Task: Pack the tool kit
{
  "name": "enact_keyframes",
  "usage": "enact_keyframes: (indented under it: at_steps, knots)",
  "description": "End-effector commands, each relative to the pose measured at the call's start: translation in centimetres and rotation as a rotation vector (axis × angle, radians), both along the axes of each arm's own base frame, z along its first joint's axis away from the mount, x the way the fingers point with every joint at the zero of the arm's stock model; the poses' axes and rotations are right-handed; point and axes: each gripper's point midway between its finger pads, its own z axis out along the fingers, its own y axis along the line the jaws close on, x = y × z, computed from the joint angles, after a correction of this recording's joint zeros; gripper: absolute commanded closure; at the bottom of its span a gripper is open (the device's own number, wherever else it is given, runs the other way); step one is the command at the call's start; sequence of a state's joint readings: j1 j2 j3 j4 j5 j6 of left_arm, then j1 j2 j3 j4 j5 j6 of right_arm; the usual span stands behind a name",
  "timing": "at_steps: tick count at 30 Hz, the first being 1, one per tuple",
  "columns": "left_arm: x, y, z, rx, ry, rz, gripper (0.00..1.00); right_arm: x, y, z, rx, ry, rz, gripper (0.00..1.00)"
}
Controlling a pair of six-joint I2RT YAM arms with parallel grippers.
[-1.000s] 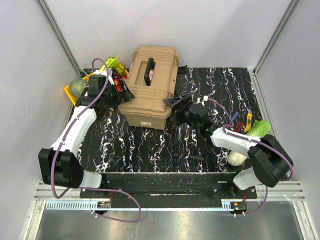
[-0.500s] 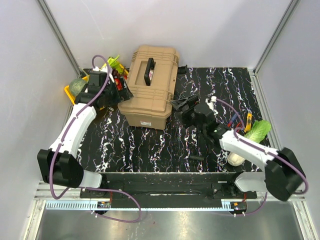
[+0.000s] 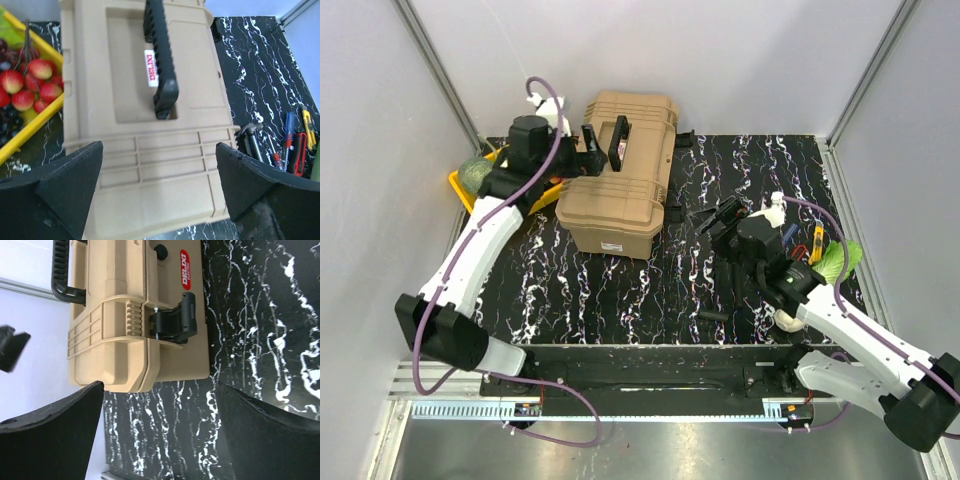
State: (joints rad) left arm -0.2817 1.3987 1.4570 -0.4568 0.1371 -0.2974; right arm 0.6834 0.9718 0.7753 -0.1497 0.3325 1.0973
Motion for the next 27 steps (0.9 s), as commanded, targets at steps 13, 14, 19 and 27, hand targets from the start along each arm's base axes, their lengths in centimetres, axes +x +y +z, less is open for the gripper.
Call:
enact_keyframes:
  at_steps: [13,14,19,27]
  knots:
    - [8.6,-6.4,-2.0,0.173,-0.104,0.020,0.30,1.6,-0.8,0.6,-0.279,-0.049,0.029,0.02]
    - [8.8,-6.5,-2.2,0.177,-0.101,0.026,0.36,1.7,-0.9,0.4,-0.284,-0.043,0.027,0.02]
    - [9.6,-6.7,-2.8,0.199,-0.083,0.066,0.61,1.7,-1.1,0.4,-0.271,-0.037,0.013,0.02]
    - [10.5,-6.3,-0.4,0.156,-0.057,0.150,1.00,1.5,-2.0,0.2,-0.270,-0.016,-0.025,0.03]
